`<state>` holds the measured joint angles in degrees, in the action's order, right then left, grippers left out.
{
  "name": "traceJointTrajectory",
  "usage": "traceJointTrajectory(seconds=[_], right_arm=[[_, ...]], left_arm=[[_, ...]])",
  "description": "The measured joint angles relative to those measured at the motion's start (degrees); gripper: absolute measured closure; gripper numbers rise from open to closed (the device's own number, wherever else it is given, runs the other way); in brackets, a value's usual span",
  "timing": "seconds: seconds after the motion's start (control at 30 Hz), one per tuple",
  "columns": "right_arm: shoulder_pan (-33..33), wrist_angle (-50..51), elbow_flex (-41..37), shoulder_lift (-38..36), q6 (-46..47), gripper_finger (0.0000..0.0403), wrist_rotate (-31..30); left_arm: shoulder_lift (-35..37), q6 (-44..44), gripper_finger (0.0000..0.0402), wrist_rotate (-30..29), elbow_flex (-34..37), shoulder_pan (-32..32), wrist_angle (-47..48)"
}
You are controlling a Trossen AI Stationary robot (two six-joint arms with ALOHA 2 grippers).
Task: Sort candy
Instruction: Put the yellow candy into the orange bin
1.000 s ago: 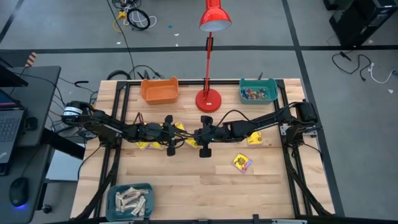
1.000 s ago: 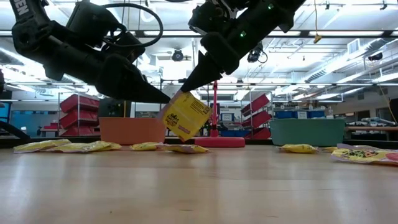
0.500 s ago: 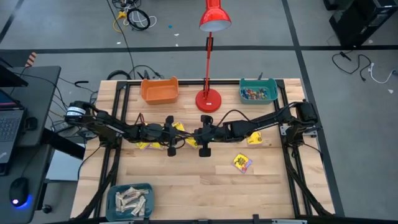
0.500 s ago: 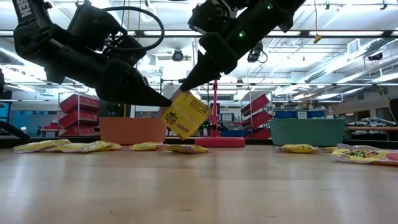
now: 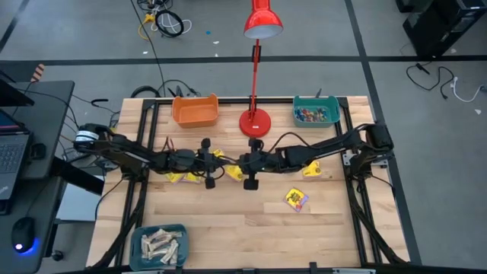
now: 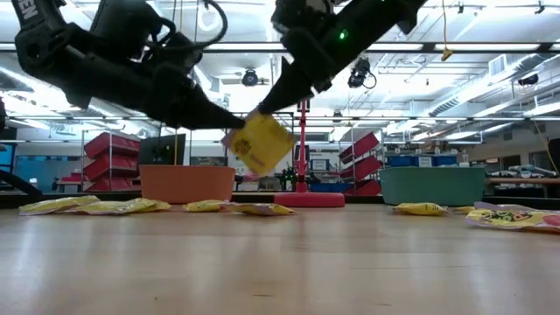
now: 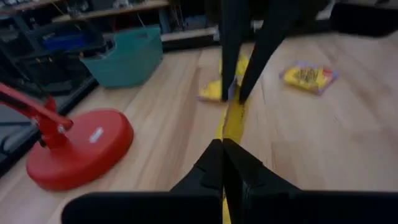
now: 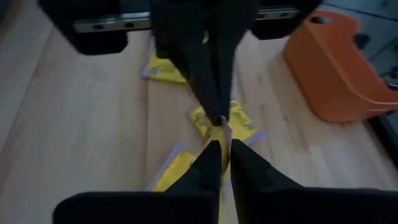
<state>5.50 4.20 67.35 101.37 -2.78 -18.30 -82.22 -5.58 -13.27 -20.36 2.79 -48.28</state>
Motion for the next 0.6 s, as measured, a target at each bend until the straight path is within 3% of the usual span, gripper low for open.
traceJointTrajectory(seconds=[0.17,0.33,0.6], right_arm=[[0.0,4.57,0.0,-4.98,4.22,0.036,-4.16],[0.0,11.09,0.0,-11.5,8.4,0.0353,-6.3],[0.0,16.29,0.02,-17.29,10.79,0.0354,-6.32]], left_arm=[[5.24,0.14,0.0401,-1.05,-0.02,0.01,3.24],[12.18,-0.27,0.0401,-9.38,-1.38,1.41,11.51],[23.92,-4.23,0.0401,-16.33,-13.41,2.86,34.75]])
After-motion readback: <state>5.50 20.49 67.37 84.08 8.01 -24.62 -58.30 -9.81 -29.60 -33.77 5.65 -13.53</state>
